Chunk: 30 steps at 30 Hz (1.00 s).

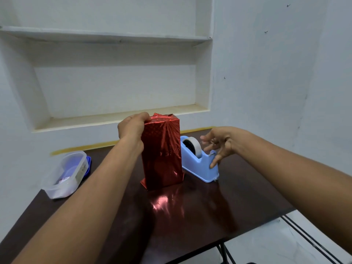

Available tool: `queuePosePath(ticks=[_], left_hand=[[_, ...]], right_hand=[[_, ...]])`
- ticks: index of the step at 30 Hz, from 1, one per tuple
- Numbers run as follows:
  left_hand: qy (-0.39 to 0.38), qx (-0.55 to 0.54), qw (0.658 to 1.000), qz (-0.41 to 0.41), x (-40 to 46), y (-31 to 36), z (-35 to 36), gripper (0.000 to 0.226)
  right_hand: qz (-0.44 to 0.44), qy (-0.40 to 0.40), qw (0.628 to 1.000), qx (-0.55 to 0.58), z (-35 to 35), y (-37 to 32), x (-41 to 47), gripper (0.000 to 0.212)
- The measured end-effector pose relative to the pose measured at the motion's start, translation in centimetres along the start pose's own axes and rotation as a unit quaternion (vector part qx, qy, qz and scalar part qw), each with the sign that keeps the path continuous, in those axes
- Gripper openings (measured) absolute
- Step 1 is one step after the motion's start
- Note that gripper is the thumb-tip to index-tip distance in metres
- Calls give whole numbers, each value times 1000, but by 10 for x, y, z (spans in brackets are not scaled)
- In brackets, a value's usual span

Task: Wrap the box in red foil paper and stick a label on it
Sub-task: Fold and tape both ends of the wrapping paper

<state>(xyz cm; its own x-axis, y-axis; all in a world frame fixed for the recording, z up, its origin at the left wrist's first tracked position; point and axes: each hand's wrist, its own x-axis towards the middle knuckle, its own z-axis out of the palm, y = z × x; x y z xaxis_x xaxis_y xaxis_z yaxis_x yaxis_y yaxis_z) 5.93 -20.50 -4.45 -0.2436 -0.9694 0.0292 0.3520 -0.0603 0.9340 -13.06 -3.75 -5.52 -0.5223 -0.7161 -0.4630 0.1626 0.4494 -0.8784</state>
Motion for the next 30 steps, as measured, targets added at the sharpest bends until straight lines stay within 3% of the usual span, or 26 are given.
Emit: queuePosePath(ticks=[9,12,15,19,22,25,30], left_hand=[[14,15,1000,8,-4,-1,0,13],[10,11,1000,8,-5,0,0,15],[5,10,1000,6,-6,1,0,22],[2,16,1000,5,-6,2,0,28],[4,16,1000,5,-7,2,-1,20],[3,19,1000,6,-9,2,0,14],[6,11,1000,5,-12,2,1,16]], right_hand=[[-117,50,977,173,6,47,-7,10],[-144,69,966,203,5,68,-4,4],[-156,92,963,199,4,91,4,12],[-170,130,967,135,5,102,14,14],[-167,193,967,16,-2,96,21,18],[-182,240,944,-133,-4,81,12,28],[-189,255,905,-285,-3,73,4,17]])
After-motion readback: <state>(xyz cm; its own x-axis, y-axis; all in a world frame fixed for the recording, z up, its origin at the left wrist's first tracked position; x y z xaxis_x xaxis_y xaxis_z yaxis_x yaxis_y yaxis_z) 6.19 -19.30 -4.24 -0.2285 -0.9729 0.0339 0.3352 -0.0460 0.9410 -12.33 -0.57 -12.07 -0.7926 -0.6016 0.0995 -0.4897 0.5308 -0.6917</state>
